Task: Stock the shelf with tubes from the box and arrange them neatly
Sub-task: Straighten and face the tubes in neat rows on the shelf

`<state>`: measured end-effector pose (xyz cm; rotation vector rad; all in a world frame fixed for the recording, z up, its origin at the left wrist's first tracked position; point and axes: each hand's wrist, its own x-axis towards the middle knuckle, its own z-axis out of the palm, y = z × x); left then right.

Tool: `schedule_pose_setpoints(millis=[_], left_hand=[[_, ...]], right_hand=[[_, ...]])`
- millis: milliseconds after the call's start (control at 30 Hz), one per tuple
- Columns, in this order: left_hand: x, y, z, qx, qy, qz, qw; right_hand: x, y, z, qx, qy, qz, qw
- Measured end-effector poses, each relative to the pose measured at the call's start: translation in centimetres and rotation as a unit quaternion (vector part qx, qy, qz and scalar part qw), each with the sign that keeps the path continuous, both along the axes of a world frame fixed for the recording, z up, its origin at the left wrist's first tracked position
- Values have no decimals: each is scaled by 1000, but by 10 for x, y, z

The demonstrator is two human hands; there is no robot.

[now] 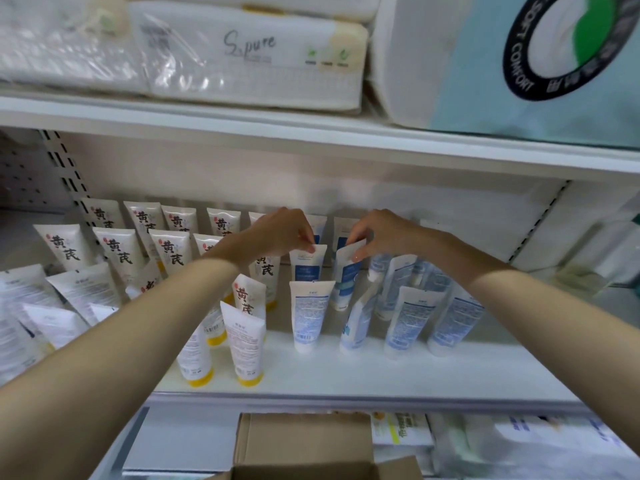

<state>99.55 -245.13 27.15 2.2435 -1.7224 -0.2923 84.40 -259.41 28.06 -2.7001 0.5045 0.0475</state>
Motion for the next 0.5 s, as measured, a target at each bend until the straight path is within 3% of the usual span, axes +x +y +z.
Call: schedule_pose_setpoints(millis=[500], left_hand=[[2, -7, 3, 21, -4, -19, 1000]], right_hand=[[1, 3, -1, 5, 1, -5, 1000]])
